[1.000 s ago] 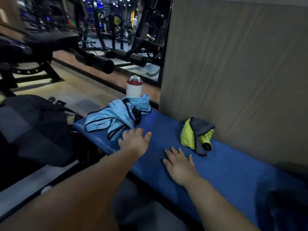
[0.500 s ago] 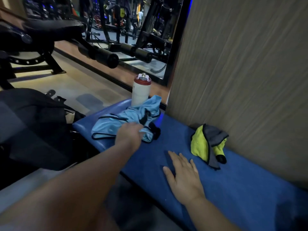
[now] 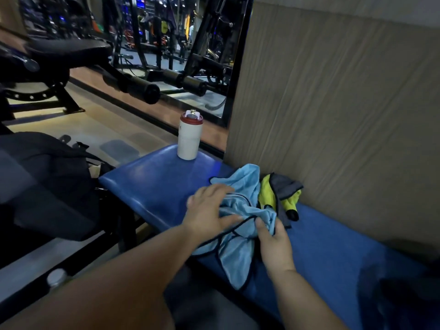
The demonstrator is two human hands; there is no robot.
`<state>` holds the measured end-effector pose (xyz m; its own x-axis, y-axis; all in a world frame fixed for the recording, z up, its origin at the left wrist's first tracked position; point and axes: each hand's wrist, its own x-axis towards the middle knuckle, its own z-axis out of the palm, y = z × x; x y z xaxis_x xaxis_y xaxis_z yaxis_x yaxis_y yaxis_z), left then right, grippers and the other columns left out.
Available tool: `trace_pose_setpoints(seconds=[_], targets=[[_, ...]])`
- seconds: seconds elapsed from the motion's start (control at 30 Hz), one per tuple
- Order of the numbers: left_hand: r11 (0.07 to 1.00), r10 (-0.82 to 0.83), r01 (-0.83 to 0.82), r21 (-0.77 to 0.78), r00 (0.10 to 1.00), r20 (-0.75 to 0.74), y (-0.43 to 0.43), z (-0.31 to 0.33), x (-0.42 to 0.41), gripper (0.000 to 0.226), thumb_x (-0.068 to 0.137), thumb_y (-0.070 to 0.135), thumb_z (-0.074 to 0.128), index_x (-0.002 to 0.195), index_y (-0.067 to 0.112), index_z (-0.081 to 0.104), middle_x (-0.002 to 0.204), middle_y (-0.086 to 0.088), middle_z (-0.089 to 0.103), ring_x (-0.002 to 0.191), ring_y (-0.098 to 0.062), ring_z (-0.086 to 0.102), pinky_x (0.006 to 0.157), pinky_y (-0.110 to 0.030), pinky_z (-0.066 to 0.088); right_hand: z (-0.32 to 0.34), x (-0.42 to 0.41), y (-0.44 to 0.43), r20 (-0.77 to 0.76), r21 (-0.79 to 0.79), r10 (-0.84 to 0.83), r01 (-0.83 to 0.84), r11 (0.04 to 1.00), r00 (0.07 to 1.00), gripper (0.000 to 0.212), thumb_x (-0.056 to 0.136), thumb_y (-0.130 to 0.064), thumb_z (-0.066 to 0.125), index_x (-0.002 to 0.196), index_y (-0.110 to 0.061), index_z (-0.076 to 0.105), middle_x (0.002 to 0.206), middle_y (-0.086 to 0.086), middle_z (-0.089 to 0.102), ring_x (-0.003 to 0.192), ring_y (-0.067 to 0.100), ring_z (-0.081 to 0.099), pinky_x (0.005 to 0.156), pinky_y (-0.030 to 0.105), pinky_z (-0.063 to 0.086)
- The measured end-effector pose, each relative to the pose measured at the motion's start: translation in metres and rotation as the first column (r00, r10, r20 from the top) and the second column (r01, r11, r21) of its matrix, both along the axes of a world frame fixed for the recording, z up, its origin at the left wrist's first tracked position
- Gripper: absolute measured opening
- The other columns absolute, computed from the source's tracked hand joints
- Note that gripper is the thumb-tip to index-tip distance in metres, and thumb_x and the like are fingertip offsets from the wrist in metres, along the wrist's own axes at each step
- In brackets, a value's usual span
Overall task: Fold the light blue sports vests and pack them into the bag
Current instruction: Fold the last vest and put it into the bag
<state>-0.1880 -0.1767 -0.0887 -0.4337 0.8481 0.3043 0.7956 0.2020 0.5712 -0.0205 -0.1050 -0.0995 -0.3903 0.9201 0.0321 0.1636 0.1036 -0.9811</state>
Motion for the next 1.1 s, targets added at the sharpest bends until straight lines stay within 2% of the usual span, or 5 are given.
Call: trace_pose_setpoints(seconds=[0.2, 0.4, 0.63, 0.9, 1.1], targets=[[0.912, 0.057, -0.006, -0.41, 0.992, 0.112, -0.012, 0.002, -0.005, 0.039, 0.086, 0.058, 0.06, 0.118, 0.035, 0.056, 0.12, 0.009, 0.06, 0.121, -0.02, 0.052, 0.101, -0.039, 0.033, 0.029, 0.035, -0.004, -0.184, -0.1, -0.104, 0.087, 0.991, 0.977, 0.009, 0.099, -0.029, 0.055, 0.106, -0.034, 0.06, 0.1, -0.014, 0.067, 0.091, 0.001, 0.063, 0.072, 0.019, 0.048], [0.942, -0.138, 0.265, -0.208, 0.867, 0.479, -0.007, 0.033, 0.036, 0.015, 0.093, 0.035, 0.062, 0.082, 0.025, 0.061, 0.086, 0.007, 0.061, 0.086, -0.01, 0.057, 0.072, -0.024, 0.041, 0.044, 0.082, 0.008, -0.179, -0.108, -0.321, 0.306, 0.946, 0.93, 0.004, 0.097, -0.031, 0.059, 0.096, -0.031, 0.063, 0.103, 0.0, 0.071, 0.094, 0.018, 0.067, 0.089, 0.041, 0.054], [0.977, -0.185, 0.21, 0.033, 0.765, 0.617, 0.008, 0.067, 0.092, 0.015, 0.094, 0.025, 0.061, 0.108, 0.02, 0.064, 0.098, 0.003, 0.06, 0.088, -0.01, 0.058, 0.066, -0.014, 0.045, 0.06, 0.137, 0.018, -0.131, 0.002, -0.482, 0.487, 0.874, 0.866, 0.014, 0.094, -0.017, 0.06, 0.085, -0.026, 0.062, 0.099, 0.006, 0.07, 0.093, 0.022, 0.064, 0.095, 0.044, 0.052], [0.946, -0.308, 0.09, 0.311, 0.551, 0.776, 0.022, 0.103, 0.133, 0.032, 0.086, -0.001, 0.064, 0.106, 0.024, 0.058, 0.116, -0.003, 0.064, 0.096, -0.016, 0.064, 0.085, -0.028, 0.053, 0.087, 0.188, 0.006, -0.235, 0.037, -0.606, 0.63, 0.776, 0.76, 0.023, 0.092, -0.024, 0.061, 0.071, -0.032, 0.063, 0.082, -0.005, 0.068, 0.086, 0.022, 0.066, 0.089, 0.046, 0.054], [0.899, -0.359, 0.032, 0.436, 0.624, 0.694, 0.027, 0.127, 0.157, 0.037, 0.085, 0.001, 0.068, 0.106, 0.029, 0.053, 0.103, 0.008, 0.063, 0.096, -0.015, 0.062, 0.092, -0.034, 0.051, 0.103, 0.223, -0.002, -0.343, 0.072, -0.661, 0.72, 0.69, 0.667, 0.024, 0.085, -0.033, 0.068, 0.062, -0.025, 0.063, 0.07, -0.008, 0.065, 0.073, 0.014, 0.061, 0.083, 0.044, 0.052]])
